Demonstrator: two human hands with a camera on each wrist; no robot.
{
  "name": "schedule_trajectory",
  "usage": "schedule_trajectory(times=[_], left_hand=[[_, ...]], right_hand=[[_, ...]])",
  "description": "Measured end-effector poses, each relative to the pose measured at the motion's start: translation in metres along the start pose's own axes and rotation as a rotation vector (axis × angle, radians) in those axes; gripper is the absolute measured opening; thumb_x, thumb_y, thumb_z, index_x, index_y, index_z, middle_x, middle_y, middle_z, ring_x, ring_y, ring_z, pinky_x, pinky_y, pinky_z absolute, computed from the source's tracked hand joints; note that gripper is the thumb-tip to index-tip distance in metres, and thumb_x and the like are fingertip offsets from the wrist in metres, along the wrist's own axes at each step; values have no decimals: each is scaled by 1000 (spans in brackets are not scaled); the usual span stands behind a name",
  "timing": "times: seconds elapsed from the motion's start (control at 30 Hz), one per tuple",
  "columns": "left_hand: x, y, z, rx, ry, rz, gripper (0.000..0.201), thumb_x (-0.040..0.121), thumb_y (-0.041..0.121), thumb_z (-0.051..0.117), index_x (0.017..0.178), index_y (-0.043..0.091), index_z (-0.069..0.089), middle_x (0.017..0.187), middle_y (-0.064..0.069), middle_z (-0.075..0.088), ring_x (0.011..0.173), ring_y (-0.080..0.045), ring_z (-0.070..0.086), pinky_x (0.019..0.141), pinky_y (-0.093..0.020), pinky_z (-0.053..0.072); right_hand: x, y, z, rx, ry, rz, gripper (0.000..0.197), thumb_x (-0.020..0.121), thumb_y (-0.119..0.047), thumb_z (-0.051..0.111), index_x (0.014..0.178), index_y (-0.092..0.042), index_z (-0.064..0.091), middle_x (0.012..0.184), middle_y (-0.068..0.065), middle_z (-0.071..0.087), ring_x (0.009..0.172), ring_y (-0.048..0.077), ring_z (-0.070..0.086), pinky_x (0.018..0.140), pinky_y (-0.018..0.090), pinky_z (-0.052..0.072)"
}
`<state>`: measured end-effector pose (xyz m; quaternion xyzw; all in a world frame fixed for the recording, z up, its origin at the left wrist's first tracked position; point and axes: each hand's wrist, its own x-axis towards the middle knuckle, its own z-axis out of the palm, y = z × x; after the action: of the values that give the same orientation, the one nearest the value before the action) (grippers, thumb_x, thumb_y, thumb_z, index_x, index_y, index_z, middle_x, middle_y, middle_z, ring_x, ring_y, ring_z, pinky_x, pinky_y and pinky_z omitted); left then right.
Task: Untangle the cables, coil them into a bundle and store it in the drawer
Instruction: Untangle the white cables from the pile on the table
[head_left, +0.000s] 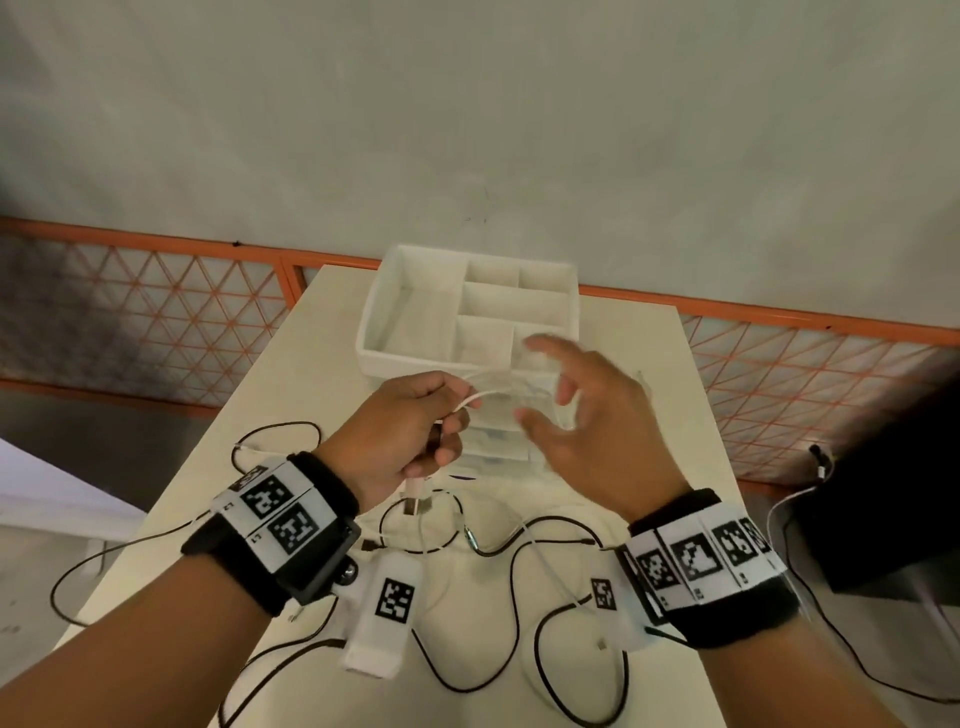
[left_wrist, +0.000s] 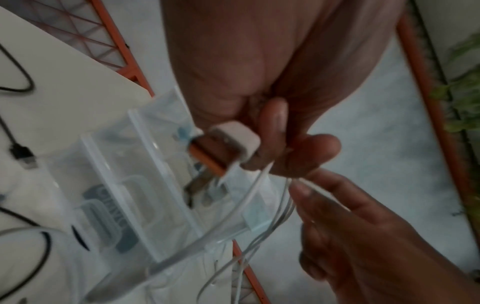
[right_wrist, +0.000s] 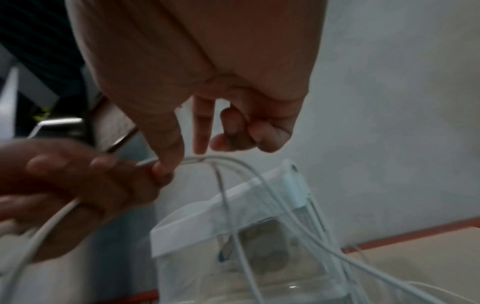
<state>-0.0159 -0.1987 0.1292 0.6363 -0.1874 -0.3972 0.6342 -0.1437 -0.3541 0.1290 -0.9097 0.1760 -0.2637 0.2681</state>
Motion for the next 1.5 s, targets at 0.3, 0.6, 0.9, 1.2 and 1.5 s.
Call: schedule_trajectory(times=[0.3, 0.6, 0.9, 1.2, 1.5], left_hand=[[-2, -10, -2, 15, -52, 31, 26, 104, 12, 40, 90, 6, 61, 56, 0, 49, 56, -18, 53, 49, -24, 34], [-3, -8, -1, -38, -7, 32, 29, 104, 16, 42, 88, 6, 63, 59, 1, 36, 47, -11, 32, 54, -26, 33], [-8, 51, -9, -175, -33, 397, 29, 96, 29, 53, 86, 8, 72, 55, 5, 23, 45, -10, 22, 44, -21, 28], [9, 8, -34, 120, 318, 254, 33, 94, 39, 59, 77, 14, 70, 51, 5, 26, 45, -12, 20, 47, -25, 23], [10, 4, -44, -70, 396, 279, 32, 100, 33, 51, 76, 13, 59, 44, 10, 26, 41, -10, 19, 41, -20, 21]], right_hand=[[11, 7, 5, 39, 69, 36, 17, 84, -44, 76, 83, -28, 81, 70, -7, 70, 67, 15, 65, 65, 41, 55], [8, 9, -17, 346, -90, 208, 34, 80, -45, 78, 112, -32, 73, 59, -4, 62, 55, 13, 55, 69, 24, 55], [-22, 81, 32, -215, -495, 537, 23, 89, -45, 61, 92, -26, 73, 88, -2, 69, 95, 24, 67, 80, 30, 48], [58, 64, -55, 98, 300, 440, 38, 98, -44, 54, 72, -20, 64, 66, -6, 55, 65, 13, 48, 61, 23, 38], [47, 133, -14, -122, -93, 816, 59, 89, -67, 51, 79, -14, 76, 79, 9, 74, 70, 30, 66, 69, 35, 53]])
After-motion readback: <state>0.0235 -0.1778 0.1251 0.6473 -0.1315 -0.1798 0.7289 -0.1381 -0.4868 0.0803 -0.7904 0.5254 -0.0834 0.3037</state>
